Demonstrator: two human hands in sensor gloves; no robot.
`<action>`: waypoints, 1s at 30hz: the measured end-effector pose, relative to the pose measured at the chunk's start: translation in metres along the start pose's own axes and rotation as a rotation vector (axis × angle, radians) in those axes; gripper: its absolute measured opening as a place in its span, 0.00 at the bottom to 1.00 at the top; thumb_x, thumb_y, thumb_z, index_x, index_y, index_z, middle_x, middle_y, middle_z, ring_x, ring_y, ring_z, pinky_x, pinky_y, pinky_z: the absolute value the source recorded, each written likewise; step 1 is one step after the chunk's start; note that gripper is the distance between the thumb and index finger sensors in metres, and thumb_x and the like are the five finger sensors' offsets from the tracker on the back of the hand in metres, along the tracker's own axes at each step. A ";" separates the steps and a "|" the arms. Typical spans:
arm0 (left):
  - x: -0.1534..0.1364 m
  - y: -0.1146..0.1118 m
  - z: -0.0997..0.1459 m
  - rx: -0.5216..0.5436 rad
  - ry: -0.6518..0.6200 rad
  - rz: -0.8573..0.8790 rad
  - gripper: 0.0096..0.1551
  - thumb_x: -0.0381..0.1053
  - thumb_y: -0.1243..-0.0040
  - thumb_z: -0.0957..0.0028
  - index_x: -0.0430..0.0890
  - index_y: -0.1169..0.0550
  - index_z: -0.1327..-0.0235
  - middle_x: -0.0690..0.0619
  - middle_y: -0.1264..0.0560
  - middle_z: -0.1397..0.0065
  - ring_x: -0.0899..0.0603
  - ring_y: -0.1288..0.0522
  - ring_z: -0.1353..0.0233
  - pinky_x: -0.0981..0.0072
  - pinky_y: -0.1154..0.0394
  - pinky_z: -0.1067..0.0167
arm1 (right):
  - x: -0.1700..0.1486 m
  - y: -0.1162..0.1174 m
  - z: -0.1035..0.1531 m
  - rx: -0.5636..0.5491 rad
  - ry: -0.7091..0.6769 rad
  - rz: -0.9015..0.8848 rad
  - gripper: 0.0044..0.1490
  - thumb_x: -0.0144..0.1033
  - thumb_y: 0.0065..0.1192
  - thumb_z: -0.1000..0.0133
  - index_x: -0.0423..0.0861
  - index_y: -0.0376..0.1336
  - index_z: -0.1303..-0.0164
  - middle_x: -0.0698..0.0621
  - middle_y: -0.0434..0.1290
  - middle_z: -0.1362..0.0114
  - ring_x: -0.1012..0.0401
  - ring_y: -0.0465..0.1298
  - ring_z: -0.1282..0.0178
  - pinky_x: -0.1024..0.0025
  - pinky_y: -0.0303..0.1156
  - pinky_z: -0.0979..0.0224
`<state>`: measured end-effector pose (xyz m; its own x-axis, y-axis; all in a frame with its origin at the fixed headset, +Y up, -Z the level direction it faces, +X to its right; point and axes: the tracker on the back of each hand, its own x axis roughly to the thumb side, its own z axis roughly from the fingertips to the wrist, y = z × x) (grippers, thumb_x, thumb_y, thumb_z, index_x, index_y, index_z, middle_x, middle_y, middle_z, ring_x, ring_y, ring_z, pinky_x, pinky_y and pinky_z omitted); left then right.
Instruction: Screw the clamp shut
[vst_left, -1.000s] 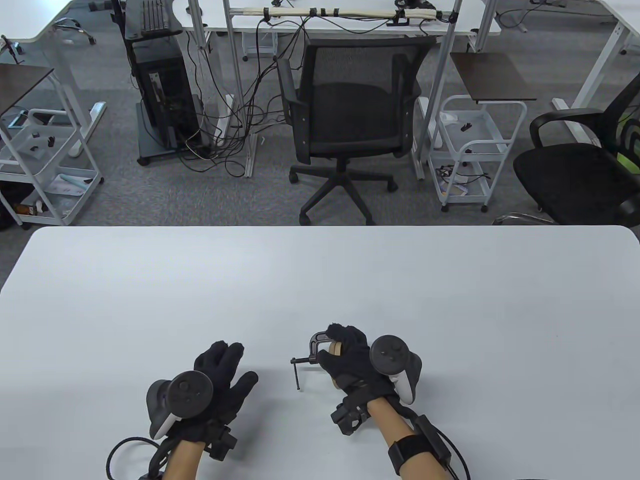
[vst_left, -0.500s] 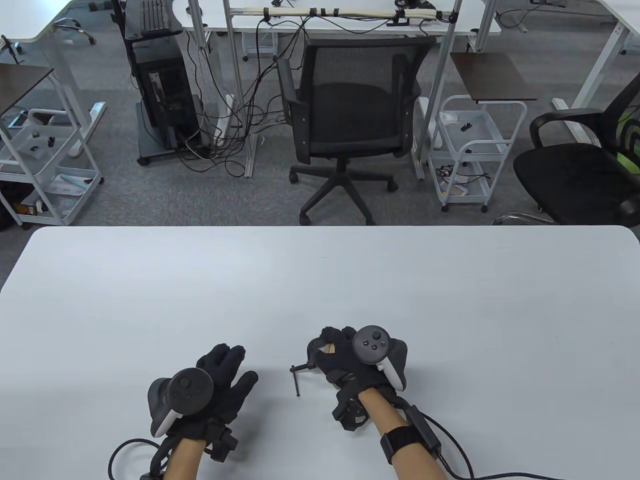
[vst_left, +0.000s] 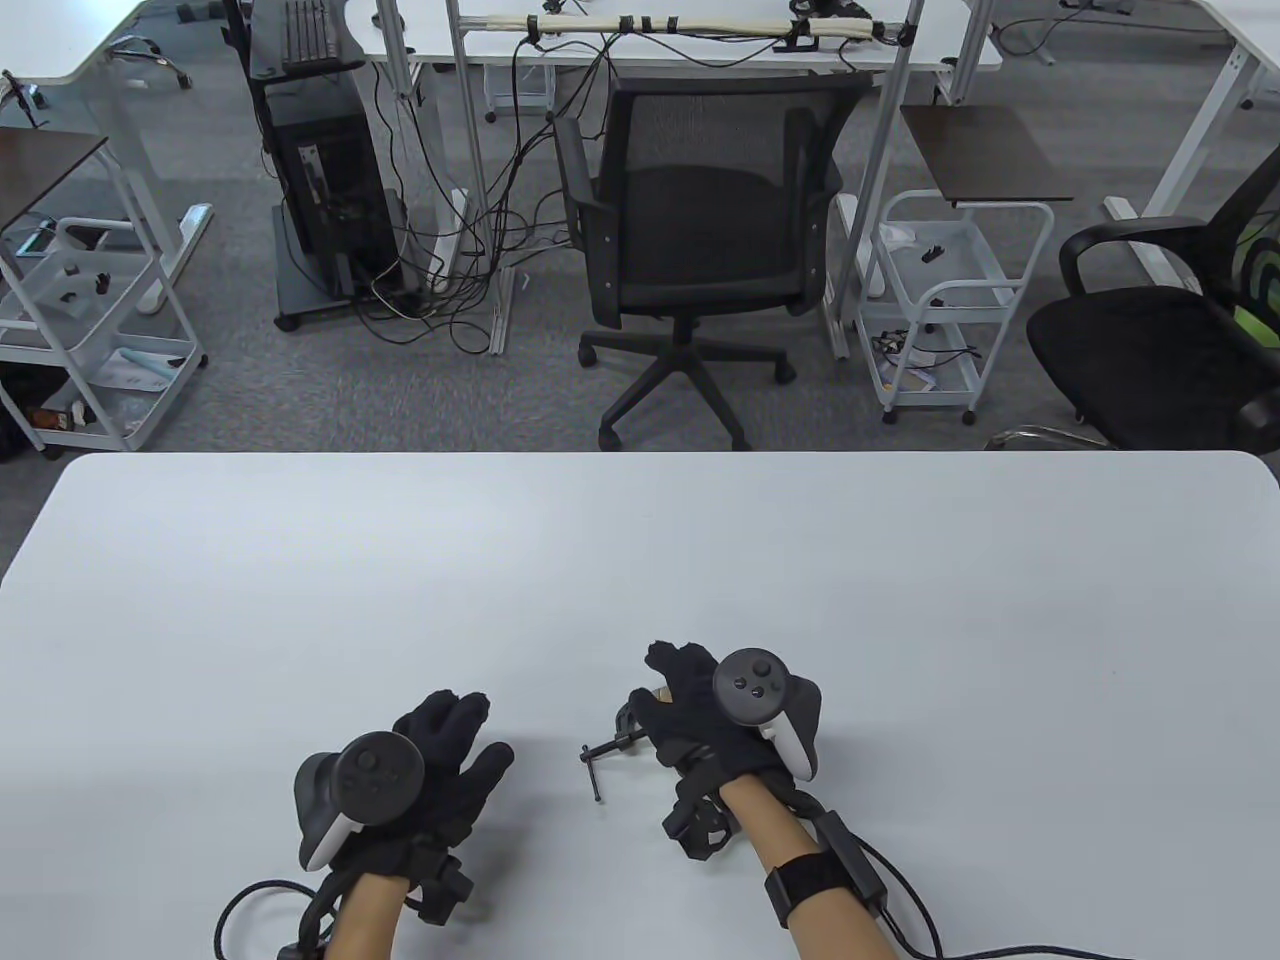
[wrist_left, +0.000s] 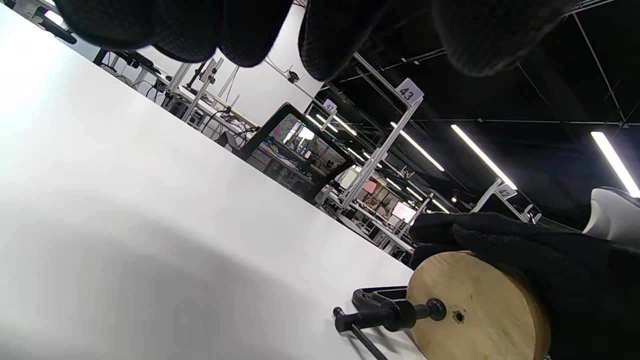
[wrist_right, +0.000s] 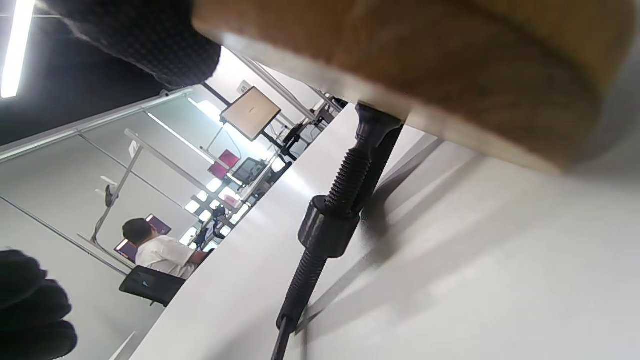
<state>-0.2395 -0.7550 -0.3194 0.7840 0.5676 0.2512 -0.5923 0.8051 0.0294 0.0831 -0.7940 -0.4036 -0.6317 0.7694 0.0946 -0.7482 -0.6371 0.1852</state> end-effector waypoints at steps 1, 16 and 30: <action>-0.001 -0.001 0.000 -0.007 -0.002 -0.001 0.45 0.67 0.41 0.45 0.41 0.32 0.21 0.30 0.40 0.19 0.20 0.41 0.26 0.29 0.34 0.38 | 0.000 -0.003 0.003 0.000 -0.011 -0.002 0.49 0.61 0.62 0.45 0.47 0.53 0.18 0.34 0.50 0.15 0.25 0.58 0.27 0.28 0.62 0.36; -0.011 -0.019 -0.010 -0.129 -0.003 -0.151 0.49 0.70 0.43 0.46 0.49 0.40 0.15 0.32 0.47 0.14 0.19 0.50 0.21 0.21 0.41 0.35 | -0.025 -0.069 0.060 -0.050 -0.090 0.112 0.50 0.62 0.61 0.45 0.49 0.51 0.16 0.36 0.47 0.13 0.26 0.49 0.22 0.22 0.53 0.34; -0.011 -0.031 -0.009 -0.178 0.014 -0.286 0.50 0.71 0.45 0.46 0.53 0.43 0.14 0.35 0.51 0.12 0.18 0.58 0.19 0.16 0.48 0.34 | -0.065 -0.100 0.085 -0.151 -0.122 0.236 0.50 0.61 0.62 0.45 0.50 0.52 0.16 0.37 0.47 0.12 0.27 0.45 0.20 0.18 0.48 0.33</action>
<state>-0.2281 -0.7851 -0.3319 0.9171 0.3154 0.2438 -0.3070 0.9489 -0.0725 0.2161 -0.7760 -0.3454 -0.7696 0.5933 0.2361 -0.6111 -0.7915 -0.0027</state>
